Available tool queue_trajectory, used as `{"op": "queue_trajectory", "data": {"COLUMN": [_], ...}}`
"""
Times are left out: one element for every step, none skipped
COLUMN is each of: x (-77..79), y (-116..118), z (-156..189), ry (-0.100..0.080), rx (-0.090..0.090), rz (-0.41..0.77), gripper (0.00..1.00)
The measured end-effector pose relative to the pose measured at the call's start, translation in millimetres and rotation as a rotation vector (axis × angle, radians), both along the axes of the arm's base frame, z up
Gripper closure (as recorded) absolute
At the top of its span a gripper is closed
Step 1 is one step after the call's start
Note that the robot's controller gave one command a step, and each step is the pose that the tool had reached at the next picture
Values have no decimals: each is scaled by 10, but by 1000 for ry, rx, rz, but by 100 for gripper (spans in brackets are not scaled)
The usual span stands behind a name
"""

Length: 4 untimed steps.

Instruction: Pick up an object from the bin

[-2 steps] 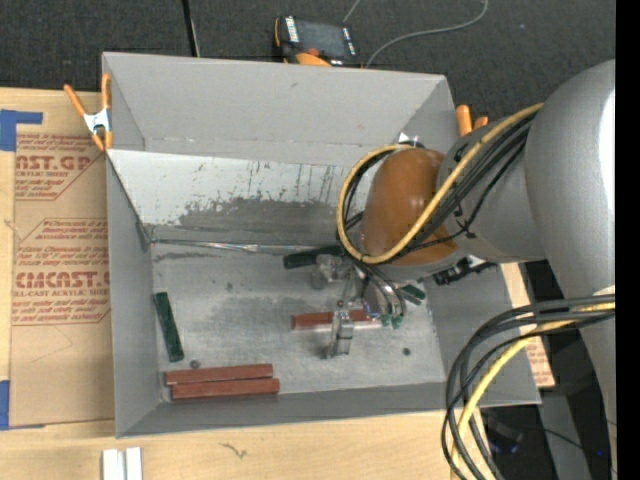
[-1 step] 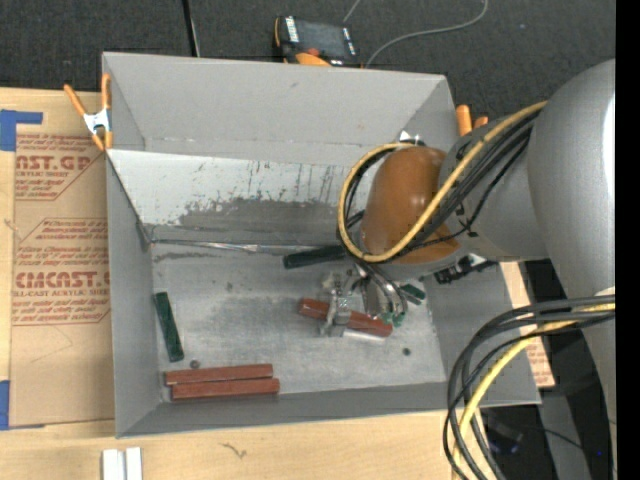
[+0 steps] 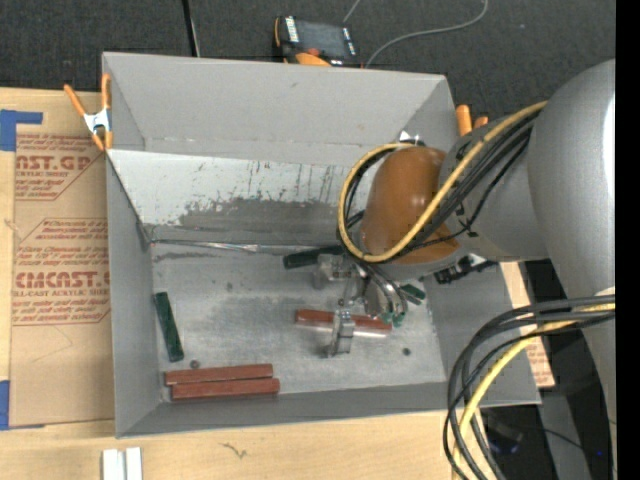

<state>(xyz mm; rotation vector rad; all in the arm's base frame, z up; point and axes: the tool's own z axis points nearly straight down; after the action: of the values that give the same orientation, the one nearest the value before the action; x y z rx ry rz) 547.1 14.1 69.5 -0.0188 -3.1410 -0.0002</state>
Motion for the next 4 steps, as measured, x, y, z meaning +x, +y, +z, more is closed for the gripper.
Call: {"op": "queue_trajectory", "data": {"x": [1, 0, -444, -430], "y": [1, 0, -46, -45], "z": [1, 0, -5, -1], "ry": [0, 0, 3, 0], "rx": [0, 0, 0, 0], "rz": [0, 0, 90, 90], "gripper": [100, 0, 0, 100]}}
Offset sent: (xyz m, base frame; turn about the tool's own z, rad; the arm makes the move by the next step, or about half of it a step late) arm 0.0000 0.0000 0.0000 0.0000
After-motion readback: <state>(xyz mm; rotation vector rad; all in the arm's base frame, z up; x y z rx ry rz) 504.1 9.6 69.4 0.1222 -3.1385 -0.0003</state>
